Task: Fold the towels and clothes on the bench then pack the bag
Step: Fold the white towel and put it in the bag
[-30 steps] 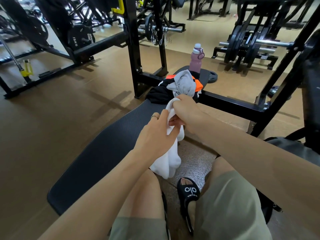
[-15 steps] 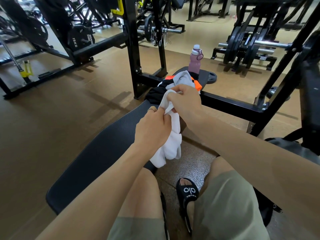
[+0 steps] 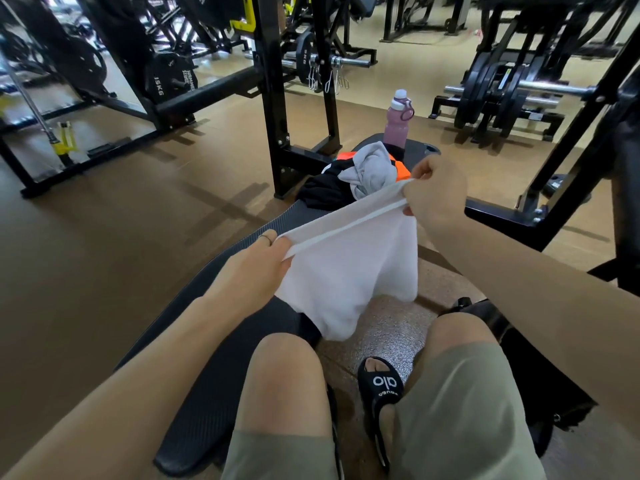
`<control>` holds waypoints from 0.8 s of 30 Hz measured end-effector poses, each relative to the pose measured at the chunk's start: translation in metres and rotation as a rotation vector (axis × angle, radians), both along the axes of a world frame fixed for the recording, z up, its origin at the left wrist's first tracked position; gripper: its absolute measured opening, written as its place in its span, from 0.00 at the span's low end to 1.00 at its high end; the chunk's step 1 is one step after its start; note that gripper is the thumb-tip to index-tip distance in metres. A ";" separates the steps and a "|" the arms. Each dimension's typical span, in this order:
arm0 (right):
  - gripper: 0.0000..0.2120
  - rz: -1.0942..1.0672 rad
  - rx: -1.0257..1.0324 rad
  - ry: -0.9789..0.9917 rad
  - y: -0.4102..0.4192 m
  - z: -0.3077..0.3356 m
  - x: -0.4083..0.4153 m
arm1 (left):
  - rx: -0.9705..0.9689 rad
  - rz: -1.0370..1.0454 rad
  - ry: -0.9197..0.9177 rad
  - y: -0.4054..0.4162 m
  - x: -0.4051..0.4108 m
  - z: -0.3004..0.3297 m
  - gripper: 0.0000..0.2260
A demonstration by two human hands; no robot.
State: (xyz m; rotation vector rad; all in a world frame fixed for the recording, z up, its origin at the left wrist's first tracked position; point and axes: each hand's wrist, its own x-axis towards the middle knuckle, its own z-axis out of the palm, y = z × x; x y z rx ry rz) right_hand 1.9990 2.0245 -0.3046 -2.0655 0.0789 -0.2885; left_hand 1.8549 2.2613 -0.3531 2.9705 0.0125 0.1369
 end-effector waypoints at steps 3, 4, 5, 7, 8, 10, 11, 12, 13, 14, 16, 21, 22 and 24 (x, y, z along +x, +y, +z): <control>0.12 0.018 0.103 0.197 -0.009 -0.009 0.001 | -0.045 -0.089 -0.070 0.013 -0.005 0.014 0.08; 0.13 0.042 0.178 0.308 -0.010 -0.011 0.000 | -0.060 -0.107 -0.100 0.017 -0.006 0.018 0.08; 0.12 0.070 0.292 0.440 -0.011 -0.011 -0.001 | -0.078 -0.117 -0.119 0.023 -0.006 0.021 0.07; 0.10 0.120 0.553 0.686 -0.015 -0.010 -0.004 | -0.135 -0.130 -0.130 0.035 -0.007 0.026 0.07; 0.08 0.155 0.639 0.759 -0.018 -0.010 -0.005 | -0.167 -0.134 -0.132 0.039 -0.007 0.028 0.07; 0.07 0.251 0.697 0.823 -0.023 -0.009 -0.007 | -0.214 -0.126 -0.157 0.048 -0.008 0.033 0.07; 0.06 0.294 0.706 0.833 -0.026 -0.008 -0.008 | -0.220 -0.121 -0.174 0.051 -0.009 0.035 0.07; 0.07 0.329 0.714 0.841 -0.027 -0.007 -0.007 | -0.214 -0.122 -0.187 0.053 -0.010 0.036 0.07; 0.08 0.352 0.722 0.848 -0.028 -0.005 -0.005 | -0.203 -0.132 -0.194 0.055 -0.010 0.038 0.07; 0.10 0.365 0.728 0.856 -0.029 -0.004 -0.004 | -0.190 -0.147 -0.200 0.056 -0.011 0.039 0.07; 0.12 0.387 0.713 0.863 -0.029 0.000 -0.001 | -0.168 -0.172 -0.216 0.057 -0.011 0.042 0.06; 0.07 0.284 0.015 0.534 -0.023 0.002 0.001 | -0.108 -0.230 -0.241 0.055 -0.013 0.052 0.07; 0.07 0.256 -0.183 0.394 -0.021 0.002 0.000 | -0.103 -0.241 -0.238 0.054 -0.014 0.054 0.07; 0.07 0.233 -0.316 0.253 -0.019 0.001 0.000 | -0.119 -0.242 -0.239 0.052 -0.014 0.057 0.06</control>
